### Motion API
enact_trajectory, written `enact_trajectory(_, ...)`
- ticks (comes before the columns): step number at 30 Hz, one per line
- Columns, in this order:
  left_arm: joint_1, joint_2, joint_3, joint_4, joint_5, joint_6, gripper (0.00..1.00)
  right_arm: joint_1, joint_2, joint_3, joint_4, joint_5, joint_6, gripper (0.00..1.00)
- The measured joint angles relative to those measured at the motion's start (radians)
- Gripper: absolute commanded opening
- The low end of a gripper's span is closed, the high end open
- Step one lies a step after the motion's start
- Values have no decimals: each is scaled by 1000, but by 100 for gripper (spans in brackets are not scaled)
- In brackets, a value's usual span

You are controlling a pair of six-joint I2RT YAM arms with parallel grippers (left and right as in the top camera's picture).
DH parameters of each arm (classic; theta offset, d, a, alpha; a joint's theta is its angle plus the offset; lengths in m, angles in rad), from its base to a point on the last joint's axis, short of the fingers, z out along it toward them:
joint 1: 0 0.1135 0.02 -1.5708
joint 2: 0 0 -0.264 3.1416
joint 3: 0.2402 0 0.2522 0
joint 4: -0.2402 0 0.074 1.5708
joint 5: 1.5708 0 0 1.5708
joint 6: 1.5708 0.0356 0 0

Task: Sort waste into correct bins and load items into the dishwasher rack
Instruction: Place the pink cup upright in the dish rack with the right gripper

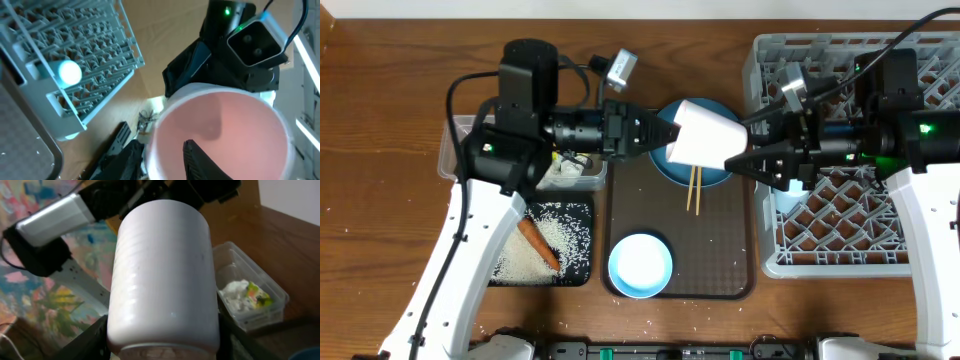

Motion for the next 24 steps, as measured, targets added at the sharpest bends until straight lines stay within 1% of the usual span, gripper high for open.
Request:
enact_trajectory(5, 72, 0, 0, -3, -48, 23, 31, 0, 0, 0, 47, 101, 99, 47)
enact_trajectory(7, 105, 0, 0, -17, -79, 30, 31, 0, 0, 0, 64, 158, 152, 44)
enact_trajectory(9, 138, 0, 0, -57, -114, 42, 31, 0, 0, 0, 87, 243, 222, 43)
enact_trajectory(11, 163, 0, 0, -110, -146, 63, 31, 0, 0, 0, 98, 362, 306, 43)
enact_trajectory(16, 180, 0, 0, -315, -266, 166, 31, 0, 0, 0, 100, 708, 482, 43)
enact_trajectory(20, 179, 0, 0, -418, -373, 246, 31, 0, 0, 0, 103, 946, 575, 43)
enact_trajectory(24, 179, 0, 0, -485, -463, 304, 31, 0, 0, 0, 120, 1126, 631, 44)
